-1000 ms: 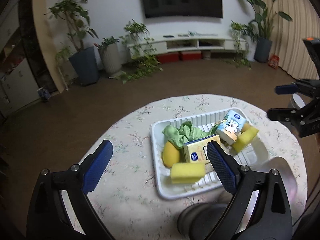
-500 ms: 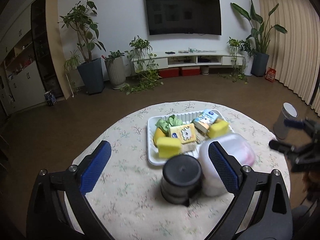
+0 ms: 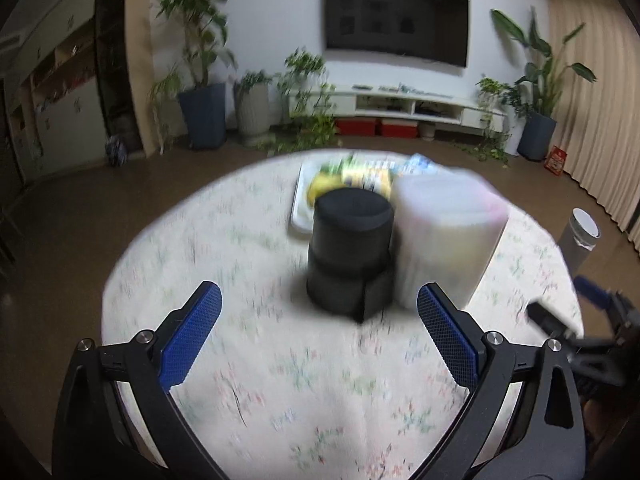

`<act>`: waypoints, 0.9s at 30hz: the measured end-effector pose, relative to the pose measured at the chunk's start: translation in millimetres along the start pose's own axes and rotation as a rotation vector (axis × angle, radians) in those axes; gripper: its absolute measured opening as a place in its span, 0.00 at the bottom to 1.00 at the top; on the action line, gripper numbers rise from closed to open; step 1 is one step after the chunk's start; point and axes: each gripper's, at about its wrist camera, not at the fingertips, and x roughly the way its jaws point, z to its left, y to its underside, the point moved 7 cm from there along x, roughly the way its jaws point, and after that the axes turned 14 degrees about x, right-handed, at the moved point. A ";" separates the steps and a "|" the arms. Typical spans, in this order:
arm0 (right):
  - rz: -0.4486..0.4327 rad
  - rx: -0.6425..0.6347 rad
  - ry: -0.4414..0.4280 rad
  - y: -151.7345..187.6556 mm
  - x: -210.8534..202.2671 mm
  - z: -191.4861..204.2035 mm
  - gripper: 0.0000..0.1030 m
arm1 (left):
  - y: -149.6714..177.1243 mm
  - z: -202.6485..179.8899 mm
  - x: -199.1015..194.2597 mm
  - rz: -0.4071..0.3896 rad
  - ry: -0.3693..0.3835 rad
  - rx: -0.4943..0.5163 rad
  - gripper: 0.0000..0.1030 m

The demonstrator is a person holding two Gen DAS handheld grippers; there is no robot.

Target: Organize soft objects

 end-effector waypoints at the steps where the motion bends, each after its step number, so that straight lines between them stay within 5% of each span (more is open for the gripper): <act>1: -0.002 -0.004 0.007 2.5 0.3 1.6 1.00 | 8.1 -0.2 3.7 0.015 0.004 -0.015 0.97; 7: -0.057 -0.033 0.018 10.6 -11.9 8.7 1.00 | 42.6 -4.5 19.2 0.038 0.004 -0.066 0.97; 27: -0.048 -0.103 0.085 34.0 -9.9 19.9 1.00 | 51.4 -6.3 25.9 0.023 -0.003 -0.085 0.97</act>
